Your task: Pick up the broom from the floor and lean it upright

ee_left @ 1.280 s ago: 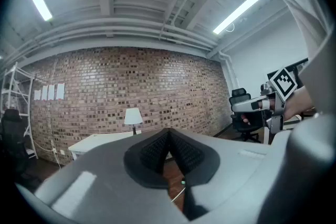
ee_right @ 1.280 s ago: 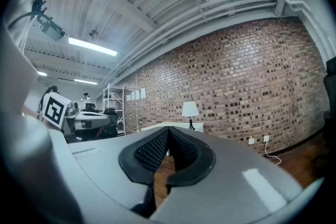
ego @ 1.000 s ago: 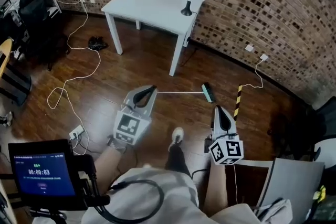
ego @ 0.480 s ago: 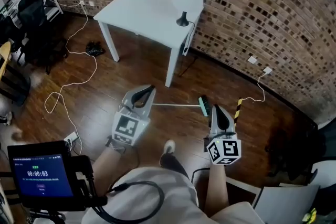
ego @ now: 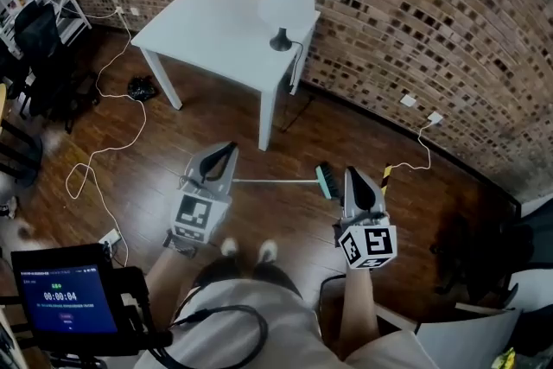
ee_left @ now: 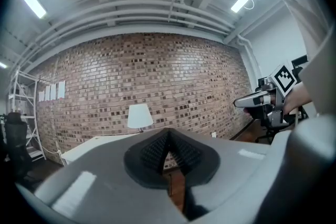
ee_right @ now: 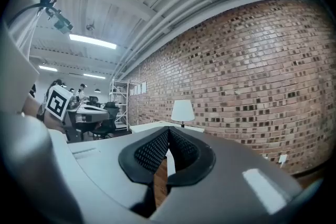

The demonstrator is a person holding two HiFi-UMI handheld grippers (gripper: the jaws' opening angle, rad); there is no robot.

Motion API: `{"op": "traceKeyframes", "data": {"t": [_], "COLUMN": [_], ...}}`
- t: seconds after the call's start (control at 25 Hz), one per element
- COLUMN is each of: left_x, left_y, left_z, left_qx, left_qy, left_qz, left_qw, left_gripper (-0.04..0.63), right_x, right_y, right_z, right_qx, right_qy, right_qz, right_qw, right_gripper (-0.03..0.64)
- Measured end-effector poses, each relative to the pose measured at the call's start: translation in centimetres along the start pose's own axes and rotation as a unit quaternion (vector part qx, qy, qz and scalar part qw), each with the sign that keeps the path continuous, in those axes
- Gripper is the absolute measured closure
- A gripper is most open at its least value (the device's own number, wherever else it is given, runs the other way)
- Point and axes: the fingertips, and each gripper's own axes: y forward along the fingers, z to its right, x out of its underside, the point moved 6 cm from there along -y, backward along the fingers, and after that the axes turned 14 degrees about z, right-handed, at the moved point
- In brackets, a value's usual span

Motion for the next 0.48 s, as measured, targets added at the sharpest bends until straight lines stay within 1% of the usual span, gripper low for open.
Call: {"op": "traceKeyframes", "data": {"t": [0.24, 0.4, 0.48], "left_x": [1.6, 3.3, 4.5], "left_y": [2.3, 3.1, 3.4], "left_z": [-1.5, -2.8, -3.8], "left_qx": [0.005, 0.004, 0.001], "left_qy": [-0.01, -0.014, -0.016], "left_qz": [-0.006, -0.019, -0.024], "left_qw": [0.9999, 0.9997, 0.9996], "left_gripper": [0.594, 0.594, 0.594], "right_x": [0.6, 1.8, 2.9], "right_y": [2.6, 4.6, 6.0], "right_z": [0.5, 0.4, 0.4], "right_qx": [0.002, -0.032, -0.043], "right_qy": [-0.01, -0.04, -0.046], "right_qz": [-0.014, -0.042, -0.053], "right_qw": [1.0, 0.998, 0.997], "right_gripper": [0.603, 0.603, 0.603]}}
